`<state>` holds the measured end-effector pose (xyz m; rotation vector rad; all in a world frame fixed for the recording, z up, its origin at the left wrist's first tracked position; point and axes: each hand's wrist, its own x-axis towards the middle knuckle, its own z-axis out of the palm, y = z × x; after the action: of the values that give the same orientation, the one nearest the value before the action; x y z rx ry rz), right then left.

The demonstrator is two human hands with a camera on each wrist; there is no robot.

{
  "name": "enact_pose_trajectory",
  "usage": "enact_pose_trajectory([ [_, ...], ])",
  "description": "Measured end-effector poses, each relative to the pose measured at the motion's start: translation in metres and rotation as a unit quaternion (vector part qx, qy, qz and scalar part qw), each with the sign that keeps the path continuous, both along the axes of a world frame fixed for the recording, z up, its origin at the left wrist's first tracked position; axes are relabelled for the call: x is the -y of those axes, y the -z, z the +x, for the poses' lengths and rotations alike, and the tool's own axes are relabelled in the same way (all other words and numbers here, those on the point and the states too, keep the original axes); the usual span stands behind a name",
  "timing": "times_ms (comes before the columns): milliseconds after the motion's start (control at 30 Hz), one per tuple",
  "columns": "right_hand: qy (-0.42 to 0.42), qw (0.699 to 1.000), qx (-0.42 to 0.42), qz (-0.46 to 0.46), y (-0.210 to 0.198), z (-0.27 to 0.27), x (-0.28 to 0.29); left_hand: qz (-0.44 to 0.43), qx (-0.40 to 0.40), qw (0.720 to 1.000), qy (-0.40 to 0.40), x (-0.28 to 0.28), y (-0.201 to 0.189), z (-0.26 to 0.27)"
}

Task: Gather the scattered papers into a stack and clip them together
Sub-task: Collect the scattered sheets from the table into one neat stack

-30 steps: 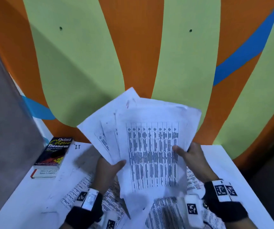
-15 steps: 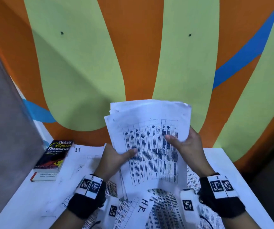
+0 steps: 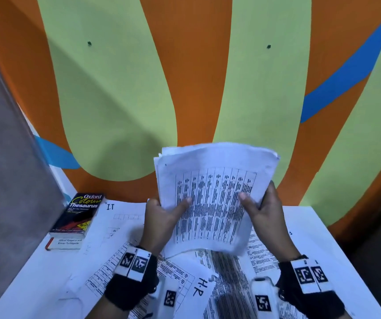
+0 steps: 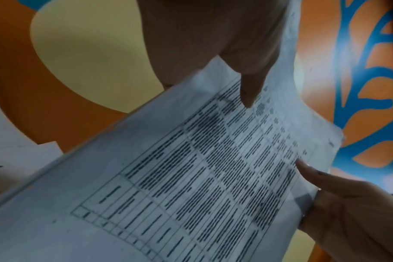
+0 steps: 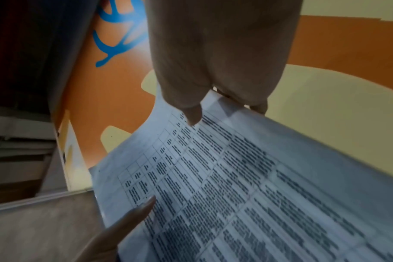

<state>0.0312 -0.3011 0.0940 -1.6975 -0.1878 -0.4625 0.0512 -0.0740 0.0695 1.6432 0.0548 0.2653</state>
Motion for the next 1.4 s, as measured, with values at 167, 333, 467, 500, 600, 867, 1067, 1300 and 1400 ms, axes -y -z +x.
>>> enact_pose_trajectory([
  [167,0.033,0.998,-0.029,-0.038,0.023,-0.003,-0.003,0.017,0.016,0.999,0.023,0.006,0.0,-0.013],
  [333,0.0,0.999,-0.043,-0.012,0.019,-0.002,-0.009,-0.003,0.031,0.998,0.057,0.001,0.006,-0.012],
  [467,-0.006,0.994,-0.095,-0.058,0.032,-0.001,-0.019,0.052,-0.039,0.997,0.04,0.0,0.023,-0.009],
  [500,-0.006,0.994,-0.087,-0.061,0.032,0.001,-0.022,0.065,-0.036,0.997,0.027,-0.001,0.02,-0.01],
  [600,0.026,0.996,-0.07,-0.058,0.032,0.01,-0.033,0.102,-0.001,0.995,-0.008,-0.014,0.004,-0.009],
  [867,-0.133,0.888,-0.244,-0.367,0.101,0.023,-0.103,0.189,0.122,0.955,-0.195,-0.106,-0.037,-0.021],
  [1067,-0.02,0.786,-0.283,-0.549,0.144,0.007,-0.179,0.189,0.123,0.938,-0.262,-0.141,-0.051,-0.05],
  [1300,-0.096,0.845,-0.218,-0.478,0.116,0.009,-0.154,0.15,0.102,0.944,-0.276,-0.168,-0.046,-0.076],
  [1400,-0.068,0.883,-0.211,-0.414,0.087,0.014,-0.121,0.147,0.09,0.935,-0.309,-0.18,-0.055,-0.086],
])
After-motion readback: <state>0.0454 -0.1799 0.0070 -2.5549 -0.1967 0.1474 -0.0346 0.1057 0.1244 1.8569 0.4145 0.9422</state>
